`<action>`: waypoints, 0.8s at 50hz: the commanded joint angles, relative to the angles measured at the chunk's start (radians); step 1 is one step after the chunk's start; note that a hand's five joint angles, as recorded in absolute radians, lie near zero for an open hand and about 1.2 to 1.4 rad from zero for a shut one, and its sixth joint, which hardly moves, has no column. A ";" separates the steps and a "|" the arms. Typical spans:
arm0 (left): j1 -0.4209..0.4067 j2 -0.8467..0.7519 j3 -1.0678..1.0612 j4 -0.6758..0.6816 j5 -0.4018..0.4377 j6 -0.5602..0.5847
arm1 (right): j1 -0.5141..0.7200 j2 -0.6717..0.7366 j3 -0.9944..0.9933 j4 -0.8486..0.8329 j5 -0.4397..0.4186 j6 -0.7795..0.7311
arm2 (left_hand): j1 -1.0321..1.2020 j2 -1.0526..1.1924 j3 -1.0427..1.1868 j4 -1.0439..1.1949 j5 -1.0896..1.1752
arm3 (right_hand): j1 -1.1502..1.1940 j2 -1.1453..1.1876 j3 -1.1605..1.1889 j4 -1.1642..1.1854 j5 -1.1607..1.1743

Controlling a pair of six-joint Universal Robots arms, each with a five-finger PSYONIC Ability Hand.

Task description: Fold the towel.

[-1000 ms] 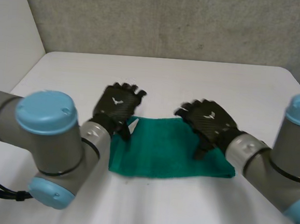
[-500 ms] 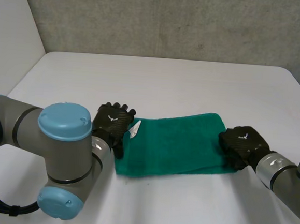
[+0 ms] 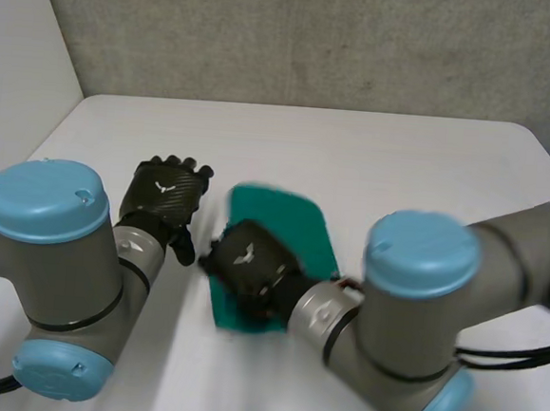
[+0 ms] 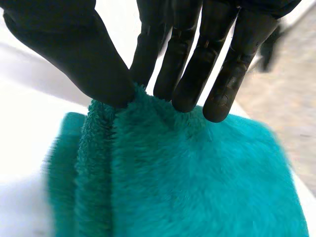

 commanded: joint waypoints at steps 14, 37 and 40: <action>-0.076 -0.119 0.131 -0.022 0.002 -0.150 | -0.195 -0.098 -0.006 0.023 0.133 0.302 | -0.012 -0.013 -0.021 -0.016 -0.031 | -0.789 -0.990 -0.998 -1.008 -0.984; -0.070 -0.156 0.208 -0.261 0.012 -0.180 | -0.294 -0.035 -0.123 0.181 0.099 0.339 | -0.017 -0.019 -0.027 -0.022 -0.037 | -0.789 -0.990 -0.998 -1.008 -0.984; -0.070 -0.073 0.225 -0.259 0.014 -0.175 | -0.304 -0.097 -0.114 0.140 0.107 0.356 | -0.020 -0.022 -0.030 -0.025 -0.040 | -0.789 -0.990 -0.998 -1.008 -0.984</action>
